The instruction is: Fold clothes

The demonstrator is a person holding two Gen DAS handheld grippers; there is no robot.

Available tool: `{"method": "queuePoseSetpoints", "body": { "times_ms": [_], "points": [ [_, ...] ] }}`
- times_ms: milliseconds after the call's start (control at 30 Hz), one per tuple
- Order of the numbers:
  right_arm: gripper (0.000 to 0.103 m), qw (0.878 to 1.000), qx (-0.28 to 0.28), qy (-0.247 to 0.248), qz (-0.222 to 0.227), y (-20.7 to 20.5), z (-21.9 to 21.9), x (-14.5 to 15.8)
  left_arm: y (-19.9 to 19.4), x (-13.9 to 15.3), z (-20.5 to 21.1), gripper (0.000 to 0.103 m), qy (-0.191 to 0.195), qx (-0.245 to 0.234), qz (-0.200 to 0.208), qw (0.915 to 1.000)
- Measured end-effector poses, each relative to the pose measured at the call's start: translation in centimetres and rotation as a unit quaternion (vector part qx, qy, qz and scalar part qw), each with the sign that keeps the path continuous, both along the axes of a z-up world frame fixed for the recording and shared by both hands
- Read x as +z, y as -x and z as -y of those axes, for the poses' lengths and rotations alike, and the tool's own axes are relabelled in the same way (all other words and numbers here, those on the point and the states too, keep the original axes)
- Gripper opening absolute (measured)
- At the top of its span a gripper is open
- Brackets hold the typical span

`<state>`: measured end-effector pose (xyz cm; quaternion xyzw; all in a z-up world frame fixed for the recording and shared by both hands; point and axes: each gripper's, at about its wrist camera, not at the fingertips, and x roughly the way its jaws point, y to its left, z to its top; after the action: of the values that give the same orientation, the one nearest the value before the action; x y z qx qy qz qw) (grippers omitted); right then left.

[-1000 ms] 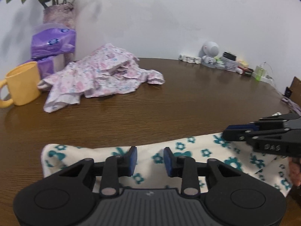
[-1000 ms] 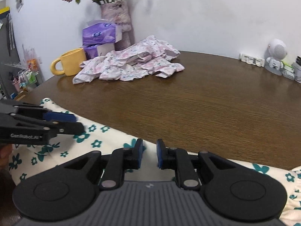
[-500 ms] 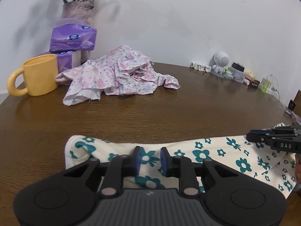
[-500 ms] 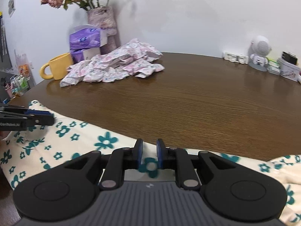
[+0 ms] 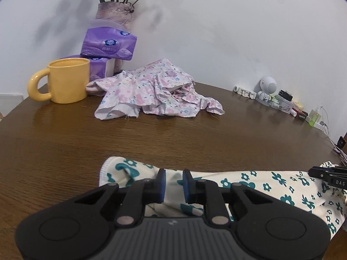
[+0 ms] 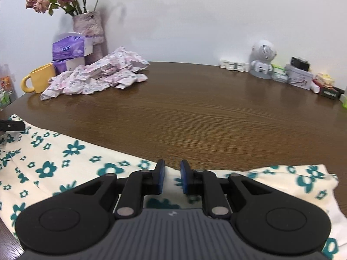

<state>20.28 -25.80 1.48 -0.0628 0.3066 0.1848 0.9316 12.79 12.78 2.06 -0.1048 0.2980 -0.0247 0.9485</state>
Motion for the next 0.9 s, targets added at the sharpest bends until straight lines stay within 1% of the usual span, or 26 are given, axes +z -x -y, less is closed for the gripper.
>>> {"method": "queuePoseSetpoints", "body": {
  "times_ms": [167, 267, 400, 500, 667, 833, 867, 900],
  "points": [
    [0.014, 1.000, -0.021, 0.003, 0.004, 0.1, 1.7, 0.0, 0.6, 0.3, -0.8, 0.016, 0.011, 0.019, 0.014, 0.9997],
    [0.014, 0.999, -0.032, 0.004, 0.006, 0.2, 2.4, -0.1, 0.8, 0.3, -1.3, 0.016, 0.022, 0.025, 0.015, 0.9993],
    [0.015, 0.999, -0.048, 0.018, 0.011, 0.5, 3.2, -0.2, 1.2, 0.5, -1.8, 0.019, 0.001, 0.063, 0.021, 0.9978],
    [0.015, 0.999, -0.049, 0.010, 0.009, 0.5, 3.8, -0.2, 1.2, 0.3, -2.5, 0.020, 0.007, 0.068, 0.012, 0.9976],
    [0.015, 0.999, -0.050, 0.009, 0.008, 0.5, 3.8, -0.3, 1.1, 0.0, -2.4, 0.020, -0.008, 0.068, -0.002, 0.9976],
    [0.015, 0.999, -0.050, 0.007, 0.007, 0.6, 3.9, -0.3, 1.3, 0.0, -2.8, 0.020, 0.007, 0.070, 0.000, 0.9975],
    [0.016, 0.999, -0.051, 0.003, 0.009, 0.7, 3.9, -0.2, 1.5, 0.1, -2.9, 0.021, 0.013, 0.072, 0.004, 0.9973],
    [0.017, 0.999, -0.052, -0.003, 0.011, 0.9, 4.0, -0.1, 1.7, 0.2, -3.1, 0.024, 0.018, 0.074, 0.009, 0.9971]
  ]
}}
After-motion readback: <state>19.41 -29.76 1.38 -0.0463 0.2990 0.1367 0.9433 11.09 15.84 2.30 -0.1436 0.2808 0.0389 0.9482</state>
